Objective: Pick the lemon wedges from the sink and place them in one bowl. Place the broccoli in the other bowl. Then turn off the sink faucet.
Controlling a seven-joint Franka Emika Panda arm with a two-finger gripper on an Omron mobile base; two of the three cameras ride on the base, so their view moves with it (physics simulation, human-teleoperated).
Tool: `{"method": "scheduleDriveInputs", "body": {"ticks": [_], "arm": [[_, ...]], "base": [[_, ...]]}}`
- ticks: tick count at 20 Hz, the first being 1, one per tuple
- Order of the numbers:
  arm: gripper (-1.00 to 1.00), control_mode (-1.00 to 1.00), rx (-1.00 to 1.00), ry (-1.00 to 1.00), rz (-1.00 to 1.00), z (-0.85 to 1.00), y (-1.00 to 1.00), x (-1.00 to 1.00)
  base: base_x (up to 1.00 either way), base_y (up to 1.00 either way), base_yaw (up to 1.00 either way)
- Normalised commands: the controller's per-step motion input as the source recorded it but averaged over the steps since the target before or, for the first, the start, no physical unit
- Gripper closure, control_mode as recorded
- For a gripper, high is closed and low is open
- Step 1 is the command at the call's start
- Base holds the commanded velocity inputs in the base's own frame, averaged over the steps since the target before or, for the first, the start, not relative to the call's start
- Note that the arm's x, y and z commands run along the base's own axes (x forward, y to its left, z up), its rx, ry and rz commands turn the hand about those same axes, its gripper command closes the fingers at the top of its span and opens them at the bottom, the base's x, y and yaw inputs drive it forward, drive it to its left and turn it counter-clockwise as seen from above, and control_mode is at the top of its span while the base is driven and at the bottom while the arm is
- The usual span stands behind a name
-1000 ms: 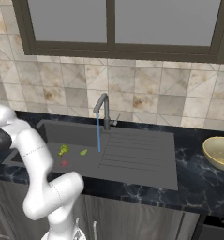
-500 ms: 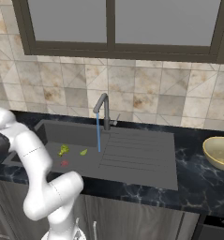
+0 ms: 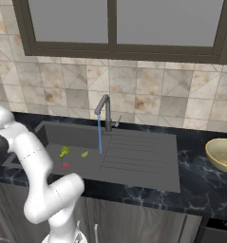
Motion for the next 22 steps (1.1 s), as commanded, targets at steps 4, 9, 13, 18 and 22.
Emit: {"method": "scheduleDriveInputs", "body": {"ticks": [4, 9, 13, 18, 22], "arm": [[-1.00, -1.00, 0.00, 0.05, -0.04, 0.20, -0.80, -0.48], [-1.00, -1.00, 0.00, 0.04, -0.03, 0.00, -0.97, -0.38], [-1.00, -1.00, 0.00, 0.02, -0.03, 0.00, -1.00, -0.36], [-1.00, -1.00, 0.00, 0.01, -0.04, 0.00, -1.00, -0.30], [-1.00, -1.00, 0.00, 0.00, -0.03, 0.00, -1.00, -0.09]], "base": [[0.00, 0.00, 0.00], [0.00, 0.00, 0.00], [0.00, 0.00, 0.00], [0.00, 0.00, 0.00], [0.00, 0.00, 0.00]]}}
